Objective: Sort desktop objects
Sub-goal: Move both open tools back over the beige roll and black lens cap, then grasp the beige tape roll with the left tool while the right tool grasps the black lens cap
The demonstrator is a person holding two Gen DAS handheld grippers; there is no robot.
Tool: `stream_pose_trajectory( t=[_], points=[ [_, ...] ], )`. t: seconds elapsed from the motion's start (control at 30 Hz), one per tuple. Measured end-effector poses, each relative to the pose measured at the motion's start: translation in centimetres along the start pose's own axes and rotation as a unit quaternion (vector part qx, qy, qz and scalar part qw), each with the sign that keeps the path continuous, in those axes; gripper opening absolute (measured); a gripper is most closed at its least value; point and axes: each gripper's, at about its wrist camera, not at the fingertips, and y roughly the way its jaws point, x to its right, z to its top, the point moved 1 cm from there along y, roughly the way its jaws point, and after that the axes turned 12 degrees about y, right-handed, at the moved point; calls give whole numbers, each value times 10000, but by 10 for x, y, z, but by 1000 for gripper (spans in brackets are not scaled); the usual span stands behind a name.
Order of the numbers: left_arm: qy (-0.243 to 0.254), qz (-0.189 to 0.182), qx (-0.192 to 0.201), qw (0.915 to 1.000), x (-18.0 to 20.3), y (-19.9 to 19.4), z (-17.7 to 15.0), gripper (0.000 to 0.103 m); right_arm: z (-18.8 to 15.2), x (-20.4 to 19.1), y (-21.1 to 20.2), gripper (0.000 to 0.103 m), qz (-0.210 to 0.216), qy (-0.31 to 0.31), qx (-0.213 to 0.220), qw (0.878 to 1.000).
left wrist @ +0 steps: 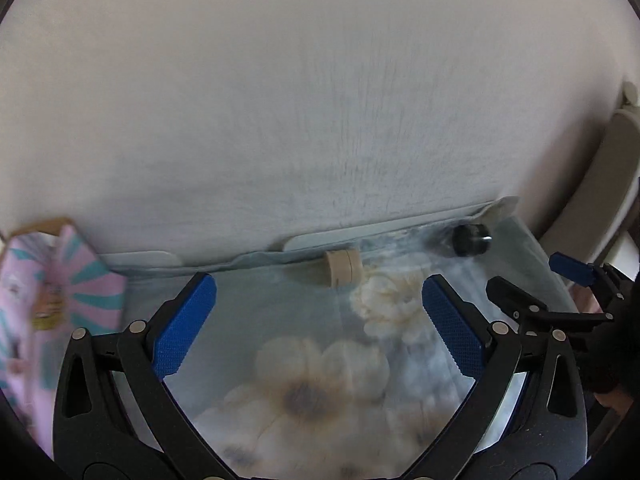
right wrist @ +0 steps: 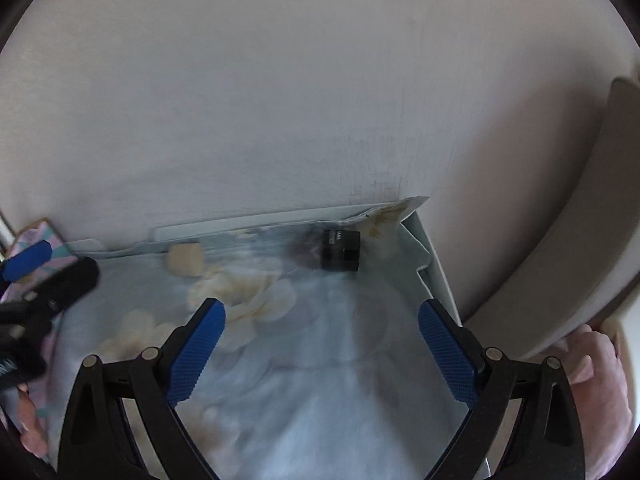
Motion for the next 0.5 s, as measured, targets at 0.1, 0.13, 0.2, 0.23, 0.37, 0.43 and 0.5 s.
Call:
stream_pose_trajectory(
  t=[0.1, 0.13, 0.2, 0.23, 0.37, 0.43, 0.5],
  points=[
    [-123, -18, -62, 9999, -1, 25, 0, 102, 4, 0, 21, 91, -23, -51, -23, 10000],
    [-143, -16, -83, 9999, -2, 30, -1, 101, 6, 1, 28, 91, -21, -31, -37, 10000],
    [-205, -59, -143, 9997, -3, 42, -1, 95, 8, 4, 36, 90, 5, 24, -56, 10000],
    [-245, -136, -176, 9995, -3, 47, 0, 90, 9, 4, 40, 87, 4, 39, -67, 10000],
    [-213, -138, -313, 9992, 1, 59, -1, 82, 13, 1, 57, 75, -164, -49, -203, 9996],
    [-247, -165, -373, 9989, 2, 64, -2, 75, 14, 0, 63, 71, -254, -87, -263, 9993],
    [-285, -202, -428, 9985, 3, 69, -3, 71, 16, -1, 67, 69, -282, -130, -256, 9992]
  ],
)
